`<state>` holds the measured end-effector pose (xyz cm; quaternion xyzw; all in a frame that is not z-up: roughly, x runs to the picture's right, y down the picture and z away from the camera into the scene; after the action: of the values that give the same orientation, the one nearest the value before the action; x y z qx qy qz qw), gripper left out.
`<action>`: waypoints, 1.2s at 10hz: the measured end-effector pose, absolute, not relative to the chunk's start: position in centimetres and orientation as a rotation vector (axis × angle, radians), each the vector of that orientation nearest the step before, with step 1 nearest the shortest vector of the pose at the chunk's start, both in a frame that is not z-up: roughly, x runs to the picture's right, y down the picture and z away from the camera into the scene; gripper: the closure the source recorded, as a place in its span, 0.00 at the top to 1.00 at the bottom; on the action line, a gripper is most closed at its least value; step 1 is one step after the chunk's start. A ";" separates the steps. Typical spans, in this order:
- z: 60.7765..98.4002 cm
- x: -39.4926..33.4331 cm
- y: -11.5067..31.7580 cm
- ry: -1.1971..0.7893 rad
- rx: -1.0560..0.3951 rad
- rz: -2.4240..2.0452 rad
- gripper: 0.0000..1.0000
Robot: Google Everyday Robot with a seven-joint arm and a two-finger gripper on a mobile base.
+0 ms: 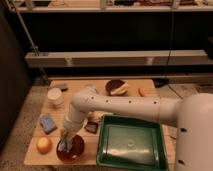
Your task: Wipe red bowl with towel
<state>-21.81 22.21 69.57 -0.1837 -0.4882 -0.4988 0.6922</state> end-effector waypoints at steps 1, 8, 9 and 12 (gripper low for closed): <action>69.4 -22.4 22.5 -1.110 -0.413 -1.127 0.00; 66.0 -19.0 28.5 -1.202 -0.467 -1.127 0.00; 66.0 -17.1 28.3 -1.189 -0.448 -1.081 0.00; 67.4 -12.8 25.8 -1.103 -0.420 -0.990 0.00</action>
<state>-12.78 25.78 67.40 -0.1896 -0.4985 -0.4475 0.7179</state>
